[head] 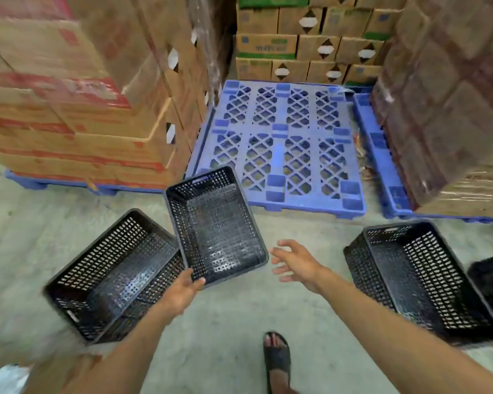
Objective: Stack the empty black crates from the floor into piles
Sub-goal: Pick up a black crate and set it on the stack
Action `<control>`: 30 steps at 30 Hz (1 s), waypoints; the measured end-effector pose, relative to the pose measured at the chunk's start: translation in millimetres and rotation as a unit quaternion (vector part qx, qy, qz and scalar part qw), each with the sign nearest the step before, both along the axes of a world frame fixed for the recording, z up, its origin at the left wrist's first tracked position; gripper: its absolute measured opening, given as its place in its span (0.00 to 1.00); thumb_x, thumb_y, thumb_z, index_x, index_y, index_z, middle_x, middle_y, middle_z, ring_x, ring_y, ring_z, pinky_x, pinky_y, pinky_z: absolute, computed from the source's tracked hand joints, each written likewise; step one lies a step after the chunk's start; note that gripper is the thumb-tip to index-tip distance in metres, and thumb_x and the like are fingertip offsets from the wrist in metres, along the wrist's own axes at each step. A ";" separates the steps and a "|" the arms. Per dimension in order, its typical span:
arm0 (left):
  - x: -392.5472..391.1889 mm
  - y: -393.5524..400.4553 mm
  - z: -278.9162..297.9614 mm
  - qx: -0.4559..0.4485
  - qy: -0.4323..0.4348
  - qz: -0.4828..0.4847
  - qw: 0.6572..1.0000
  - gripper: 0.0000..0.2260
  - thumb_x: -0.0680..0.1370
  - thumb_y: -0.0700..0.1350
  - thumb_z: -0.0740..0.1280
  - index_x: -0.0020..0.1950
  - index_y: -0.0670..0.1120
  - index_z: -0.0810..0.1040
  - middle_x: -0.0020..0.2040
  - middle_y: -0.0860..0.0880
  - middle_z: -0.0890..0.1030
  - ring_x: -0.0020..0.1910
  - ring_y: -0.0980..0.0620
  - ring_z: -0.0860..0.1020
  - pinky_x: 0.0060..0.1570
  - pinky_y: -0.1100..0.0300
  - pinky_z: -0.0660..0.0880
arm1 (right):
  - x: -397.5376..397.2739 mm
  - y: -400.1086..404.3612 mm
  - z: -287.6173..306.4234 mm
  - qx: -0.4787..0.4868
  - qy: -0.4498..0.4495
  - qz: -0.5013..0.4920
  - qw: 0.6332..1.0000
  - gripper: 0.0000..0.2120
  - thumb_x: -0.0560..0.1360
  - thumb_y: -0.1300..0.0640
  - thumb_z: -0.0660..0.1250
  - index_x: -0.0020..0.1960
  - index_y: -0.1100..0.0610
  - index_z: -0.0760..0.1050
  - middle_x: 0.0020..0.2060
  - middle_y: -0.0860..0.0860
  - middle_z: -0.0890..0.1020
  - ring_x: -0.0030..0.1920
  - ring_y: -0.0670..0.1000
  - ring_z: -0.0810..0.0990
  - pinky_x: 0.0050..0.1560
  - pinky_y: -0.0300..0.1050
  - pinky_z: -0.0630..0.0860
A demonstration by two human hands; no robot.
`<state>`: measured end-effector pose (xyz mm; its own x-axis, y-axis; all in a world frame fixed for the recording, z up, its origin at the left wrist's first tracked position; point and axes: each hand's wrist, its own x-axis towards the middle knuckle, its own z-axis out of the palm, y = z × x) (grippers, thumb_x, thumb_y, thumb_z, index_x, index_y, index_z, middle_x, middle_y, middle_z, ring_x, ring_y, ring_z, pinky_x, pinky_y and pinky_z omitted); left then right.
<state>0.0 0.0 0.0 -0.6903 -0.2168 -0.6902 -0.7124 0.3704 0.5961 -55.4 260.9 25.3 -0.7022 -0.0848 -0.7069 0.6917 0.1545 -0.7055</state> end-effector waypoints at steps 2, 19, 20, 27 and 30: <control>-14.8 -13.9 -63.0 -0.014 -0.005 0.032 0.999 0.23 0.80 0.44 0.63 0.74 0.43 0.64 0.47 0.45 0.76 0.35 0.52 0.76 0.31 0.63 0.72 | -25.1 -11.1 -64.9 -0.008 -0.044 0.004 0.999 0.23 0.75 0.48 0.70 0.66 0.55 0.68 0.47 0.56 0.79 0.42 0.56 0.79 0.45 0.50 0.79; -89.8 -71.9 -439.9 -0.052 0.025 0.223 0.973 0.15 0.78 0.42 0.65 0.64 0.47 0.71 0.59 0.46 0.80 0.60 0.40 0.78 0.62 0.41 0.73 | -84.3 -88.9 -479.5 -0.203 -0.190 -0.300 0.913 0.17 0.79 0.60 0.61 0.67 0.61 0.71 0.55 0.60 0.80 0.52 0.61 0.81 0.45 0.61 0.81; -87.2 -70.6 -440.0 -0.058 0.017 0.208 0.976 0.13 0.78 0.41 0.66 0.62 0.48 0.73 0.58 0.45 0.81 0.59 0.40 0.79 0.61 0.40 0.74 | -83.6 -81.9 -483.0 -0.203 -0.178 -0.325 0.906 0.16 0.78 0.64 0.60 0.65 0.64 0.71 0.52 0.61 0.79 0.50 0.61 0.80 0.47 0.61 0.80; -108.7 -34.5 -409.8 0.019 -0.009 0.201 0.979 0.15 0.76 0.43 0.68 0.60 0.49 0.68 0.53 0.45 0.82 0.50 0.43 0.81 0.40 0.48 0.80 | -67.2 35.5 -452.9 -0.080 -0.108 -0.271 0.953 0.06 0.74 0.68 0.62 0.48 0.64 0.76 0.40 0.61 0.83 0.40 0.62 0.85 0.49 0.60 0.82; -121.3 -8.8 -397.7 0.069 -0.045 0.308 0.948 0.06 0.79 0.40 0.64 0.53 0.40 0.73 0.51 0.41 0.80 0.42 0.45 0.81 0.25 0.57 0.78 | -64.4 94.9 -430.3 0.008 -0.090 -0.238 0.967 0.05 0.73 0.66 0.64 0.44 0.61 0.78 0.36 0.57 0.85 0.35 0.58 0.85 0.41 0.55 0.84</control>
